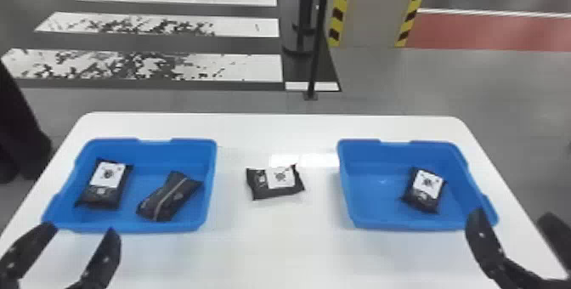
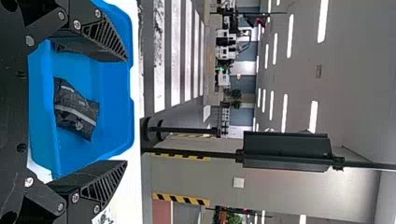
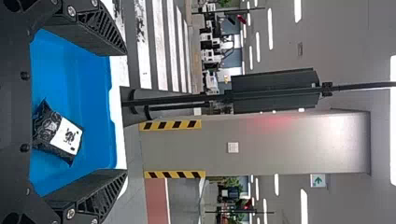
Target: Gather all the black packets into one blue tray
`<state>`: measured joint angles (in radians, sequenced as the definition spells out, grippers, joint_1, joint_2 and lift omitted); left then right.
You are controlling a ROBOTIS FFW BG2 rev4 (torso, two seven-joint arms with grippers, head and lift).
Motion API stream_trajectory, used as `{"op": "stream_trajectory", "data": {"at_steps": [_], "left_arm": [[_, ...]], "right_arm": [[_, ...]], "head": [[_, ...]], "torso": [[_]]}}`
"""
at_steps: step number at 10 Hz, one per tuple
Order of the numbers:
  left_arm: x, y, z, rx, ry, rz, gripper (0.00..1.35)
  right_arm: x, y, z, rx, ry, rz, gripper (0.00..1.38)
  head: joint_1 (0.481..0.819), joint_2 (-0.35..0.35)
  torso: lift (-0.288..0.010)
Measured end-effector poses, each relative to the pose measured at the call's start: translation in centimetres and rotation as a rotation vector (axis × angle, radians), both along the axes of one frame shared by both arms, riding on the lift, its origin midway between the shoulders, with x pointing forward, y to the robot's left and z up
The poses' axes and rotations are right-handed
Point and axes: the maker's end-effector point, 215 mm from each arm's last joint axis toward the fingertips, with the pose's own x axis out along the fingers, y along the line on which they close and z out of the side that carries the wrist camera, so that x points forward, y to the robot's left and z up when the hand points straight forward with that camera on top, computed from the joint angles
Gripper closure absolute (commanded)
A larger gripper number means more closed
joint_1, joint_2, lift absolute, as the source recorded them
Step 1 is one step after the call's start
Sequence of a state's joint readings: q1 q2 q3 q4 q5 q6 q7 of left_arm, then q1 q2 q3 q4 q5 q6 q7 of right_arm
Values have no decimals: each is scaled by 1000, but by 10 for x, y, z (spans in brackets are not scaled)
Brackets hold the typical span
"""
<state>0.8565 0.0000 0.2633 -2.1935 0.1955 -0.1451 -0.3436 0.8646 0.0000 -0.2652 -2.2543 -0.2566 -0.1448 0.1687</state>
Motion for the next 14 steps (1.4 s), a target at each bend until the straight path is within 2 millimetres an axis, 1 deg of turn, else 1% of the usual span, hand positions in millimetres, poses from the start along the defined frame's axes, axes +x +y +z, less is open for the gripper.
{"op": "stream_trajectory", "data": {"at_steps": [6, 8, 9, 11, 13, 14], "left_arm": [[0, -5, -9, -30, 28, -8, 268], [2, -12, -15, -46, 51, -23, 268], [5, -20, -20, -55, 68, -42, 268], [13, -31, -26, -52, 90, -65, 262], [30, -40, -33, -27, 116, -85, 262], [42, -42, -40, -7, 127, -93, 262]], "right_arm": [[0, 0, 0, 3, 0, 0, 125], [-1, 0, 0, 5, 0, 0, 125], [-1, 0, 0, 6, 0, 0, 125], [-2, 0, 0, 10, 1, -1, 125], [-2, 0, -1, 18, 2, -2, 125], [-2, 0, -2, 20, 3, -2, 125]], "head": [[695, -72], [695, -79], [695, -92], [695, -113], [695, -127], [695, -128]], "torso": [[-110], [-110], [-110], [-110], [-110], [-110]]}}
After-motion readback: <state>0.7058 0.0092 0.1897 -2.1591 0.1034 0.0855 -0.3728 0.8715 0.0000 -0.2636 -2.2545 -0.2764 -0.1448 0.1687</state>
